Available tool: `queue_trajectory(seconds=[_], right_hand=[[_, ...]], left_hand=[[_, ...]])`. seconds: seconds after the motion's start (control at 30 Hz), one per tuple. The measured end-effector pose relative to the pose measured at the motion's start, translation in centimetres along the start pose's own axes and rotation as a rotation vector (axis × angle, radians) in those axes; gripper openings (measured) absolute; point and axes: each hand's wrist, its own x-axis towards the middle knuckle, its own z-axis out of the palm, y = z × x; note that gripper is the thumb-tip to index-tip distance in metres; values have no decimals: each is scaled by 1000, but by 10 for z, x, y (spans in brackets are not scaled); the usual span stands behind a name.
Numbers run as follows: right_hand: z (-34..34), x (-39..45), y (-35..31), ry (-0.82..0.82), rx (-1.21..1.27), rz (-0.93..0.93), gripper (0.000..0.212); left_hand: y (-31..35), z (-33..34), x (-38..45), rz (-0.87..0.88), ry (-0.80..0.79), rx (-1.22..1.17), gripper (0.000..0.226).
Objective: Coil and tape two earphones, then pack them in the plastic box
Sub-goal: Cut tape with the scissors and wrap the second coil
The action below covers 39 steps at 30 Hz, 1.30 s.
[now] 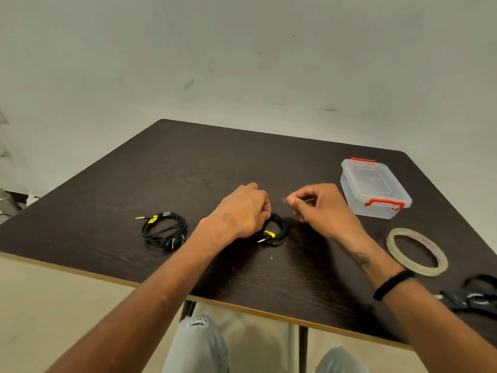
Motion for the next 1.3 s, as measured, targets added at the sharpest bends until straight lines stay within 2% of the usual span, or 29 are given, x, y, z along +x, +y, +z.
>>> queue_trajectory(seconds=[0.13,0.33,0.43,0.6,0.77,1.0,1.3], right_hand=[[0,-2,0,13,2,-11,12],[-5,-6,-6,99,-29,-83,14],[-8,-12,-17,177,-123,-175,12],[-8,-19,-26,258,-346,-356,10],[-6,-27,-35,209,-540,-405,17],[-5,-33,-23,276,-576,-470,20],[-7,-2,4,291,-415,-372,24]], left_hand=[[1,-6,2,-10,-24,-69,13],[-4,-18,-6,-98,15,-657,10],[-2,-19,-11,-129,11,-814,13],[10,-19,-20,-171,108,-865,9],[18,-19,-24,-163,164,-870,11],[23,-17,-23,-144,195,-991,11],[25,-5,23,-118,199,-1118,8]])
